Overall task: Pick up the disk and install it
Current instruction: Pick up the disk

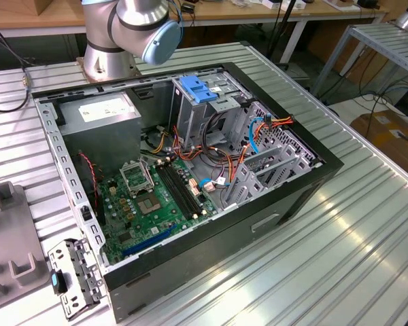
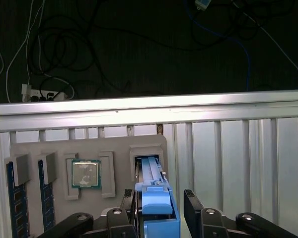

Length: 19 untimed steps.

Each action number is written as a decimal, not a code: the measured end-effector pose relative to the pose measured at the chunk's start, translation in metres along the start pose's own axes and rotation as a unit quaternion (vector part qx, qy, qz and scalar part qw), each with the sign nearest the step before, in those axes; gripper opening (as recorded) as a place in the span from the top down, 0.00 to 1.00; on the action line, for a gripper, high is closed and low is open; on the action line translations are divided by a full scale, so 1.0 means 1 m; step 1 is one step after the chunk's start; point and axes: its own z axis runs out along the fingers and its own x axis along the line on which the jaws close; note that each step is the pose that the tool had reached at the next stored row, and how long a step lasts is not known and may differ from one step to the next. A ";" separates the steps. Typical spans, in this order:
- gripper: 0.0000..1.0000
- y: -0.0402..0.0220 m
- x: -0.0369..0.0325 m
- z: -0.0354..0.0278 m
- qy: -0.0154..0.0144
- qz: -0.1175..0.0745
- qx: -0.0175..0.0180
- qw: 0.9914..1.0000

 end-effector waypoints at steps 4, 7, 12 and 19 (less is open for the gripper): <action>0.49 -0.0002 0.0000 0.0000 0.000 0.000 0.000 1.000; 0.49 -0.0004 0.0014 0.0000 0.000 0.000 0.000 1.000; 0.49 -0.0004 0.0026 0.0000 0.000 0.000 0.000 1.000; 0.49 -0.0004 0.0032 0.0000 0.000 0.000 0.000 1.000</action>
